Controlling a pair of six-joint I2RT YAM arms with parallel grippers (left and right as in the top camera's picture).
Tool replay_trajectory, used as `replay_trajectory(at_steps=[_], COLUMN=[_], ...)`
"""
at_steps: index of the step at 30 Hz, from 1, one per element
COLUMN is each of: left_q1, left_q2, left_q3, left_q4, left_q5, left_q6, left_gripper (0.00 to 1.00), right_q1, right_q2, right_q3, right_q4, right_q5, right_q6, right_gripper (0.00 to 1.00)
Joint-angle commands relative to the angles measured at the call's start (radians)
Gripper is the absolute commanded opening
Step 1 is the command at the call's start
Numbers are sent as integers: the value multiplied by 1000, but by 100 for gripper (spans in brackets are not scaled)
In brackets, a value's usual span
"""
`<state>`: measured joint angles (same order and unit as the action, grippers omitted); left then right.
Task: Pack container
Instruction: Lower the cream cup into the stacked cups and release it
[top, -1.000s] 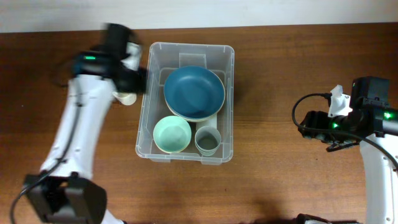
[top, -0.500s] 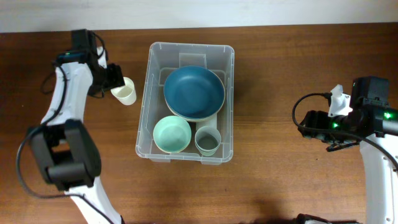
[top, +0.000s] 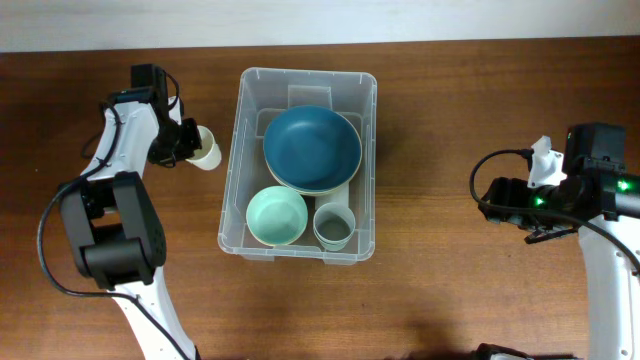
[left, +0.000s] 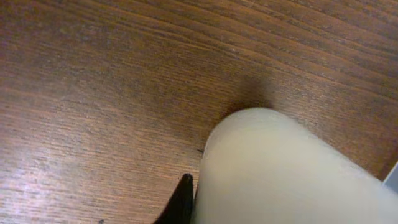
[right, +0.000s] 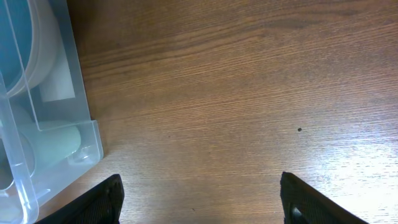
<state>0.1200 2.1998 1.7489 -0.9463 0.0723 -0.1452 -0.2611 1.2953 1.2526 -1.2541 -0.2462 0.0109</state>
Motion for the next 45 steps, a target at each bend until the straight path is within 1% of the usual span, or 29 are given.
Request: replay_trajectory(at_steps=[1,6,9,10,12,16,18,22,27,31,36,45], left_q1=[1,1,1,-3,-18,-103,-189,-346,-529,-656,-708,-716], left_q2=[-12,-145,-264,-340,-423,-558,-595,-586,-539,-465,-397,-377], left_q3=[11,18,18,18,18,18,18,17,17,17,17,17], left_q4=[-16,-39,-54,-64,-80,-140,-189,-261,-306,-331,-341,-353], left_q5=[11,9,10,10,10,10,10,10,8,-38,-52,-50], left_q6=[0,0,0,0,0,4,4,4,26,27,26,26], left_gripper=[1,1,1,1,1,1,1,1,1,1,1,1], right_q1=[-2,-2,-2,-2,-2,-2,-2,-2,-2,-2,-2,-2], right_q2=[4,4,4,4,4,4,4,4,4,4,4,4], right_q3=[-8,-8,-8,-8,-8,-8,-8,-8,-8,-8,-8,-8], right_q4=[2,2,2,2,2,6,6,6,5,5,2,2], right_q5=[-8,-9,-9,-9,-9,-9,-9,-9,-9,-9,-9,-9], right_q6=[-8,-7,-7,-7,-7,-7,-7,-7,-7,-7,-7,-7], right_gripper=[76,76,76,76,76,76,76,76,76,76,76,77])
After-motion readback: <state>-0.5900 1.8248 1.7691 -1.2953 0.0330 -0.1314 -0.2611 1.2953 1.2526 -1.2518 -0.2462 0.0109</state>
